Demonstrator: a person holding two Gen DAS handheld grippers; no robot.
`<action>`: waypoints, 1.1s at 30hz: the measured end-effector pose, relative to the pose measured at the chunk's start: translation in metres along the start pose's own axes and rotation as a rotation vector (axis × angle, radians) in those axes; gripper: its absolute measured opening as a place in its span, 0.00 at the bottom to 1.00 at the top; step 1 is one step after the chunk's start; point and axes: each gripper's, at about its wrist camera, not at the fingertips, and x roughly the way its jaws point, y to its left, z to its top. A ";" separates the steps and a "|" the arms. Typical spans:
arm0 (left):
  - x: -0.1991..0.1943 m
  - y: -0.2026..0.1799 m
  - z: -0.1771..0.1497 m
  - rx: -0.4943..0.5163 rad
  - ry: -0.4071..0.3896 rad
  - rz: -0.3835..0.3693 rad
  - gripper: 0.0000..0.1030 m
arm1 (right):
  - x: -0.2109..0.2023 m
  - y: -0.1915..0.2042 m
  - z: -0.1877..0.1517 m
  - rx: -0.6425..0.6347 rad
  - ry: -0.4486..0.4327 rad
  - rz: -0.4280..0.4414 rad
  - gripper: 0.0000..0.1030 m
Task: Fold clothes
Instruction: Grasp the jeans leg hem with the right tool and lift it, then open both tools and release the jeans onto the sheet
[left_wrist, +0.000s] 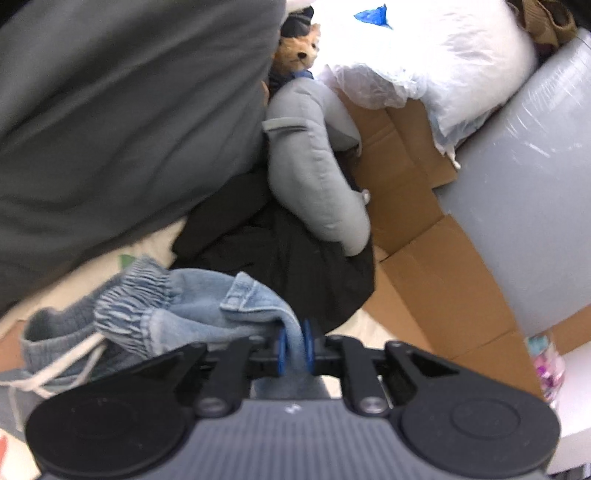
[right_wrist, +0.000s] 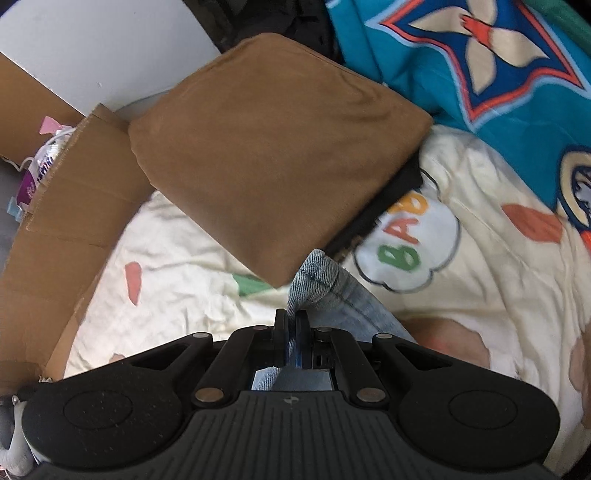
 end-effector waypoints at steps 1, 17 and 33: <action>0.001 -0.005 0.004 -0.005 0.005 -0.012 0.14 | 0.001 0.003 0.003 -0.004 0.000 0.012 0.07; -0.102 0.012 0.019 0.028 -0.053 -0.008 0.35 | -0.059 0.085 0.010 -0.302 0.038 0.028 0.40; -0.230 0.064 -0.027 -0.013 -0.065 0.117 0.36 | -0.098 0.154 -0.030 -0.394 0.179 0.234 0.42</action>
